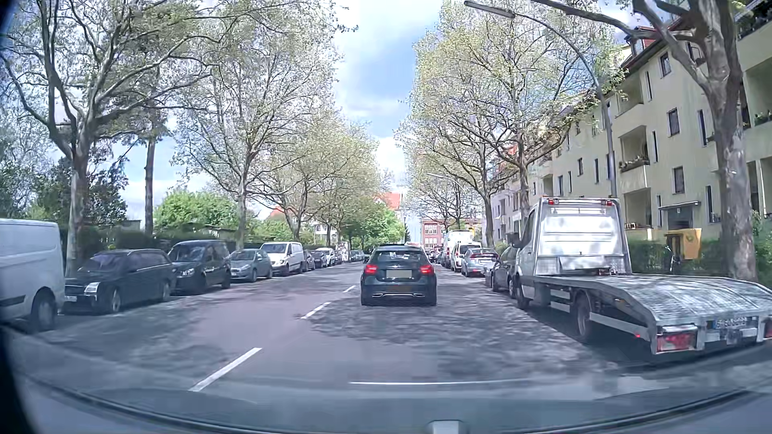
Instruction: Follow the waypoints while adhering to traffic rules and regulations
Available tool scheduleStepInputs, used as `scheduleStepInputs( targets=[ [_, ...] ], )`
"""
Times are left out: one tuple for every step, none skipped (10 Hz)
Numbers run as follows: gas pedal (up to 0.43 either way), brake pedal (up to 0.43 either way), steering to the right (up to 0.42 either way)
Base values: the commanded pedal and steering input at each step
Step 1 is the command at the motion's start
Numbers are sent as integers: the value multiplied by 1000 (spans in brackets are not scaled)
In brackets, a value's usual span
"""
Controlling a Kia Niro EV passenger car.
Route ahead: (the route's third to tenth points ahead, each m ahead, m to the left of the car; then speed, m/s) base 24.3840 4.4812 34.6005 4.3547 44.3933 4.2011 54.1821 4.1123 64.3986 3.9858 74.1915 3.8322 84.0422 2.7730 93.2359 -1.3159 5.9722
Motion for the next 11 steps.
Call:
scheduleStepInputs(
  targets=[
    [228, 24, 1],
    [228, 18, 0],
    [228, 18, 0],
    [189, 24, 0],
    [130, 18, 0],
    [87, 24, 0],
    [79, 18, 0],
    [67, 18, 0],
    [67, 24, 0],
    [67, 18, 0],
    [59, 24, 0]
  ],
)
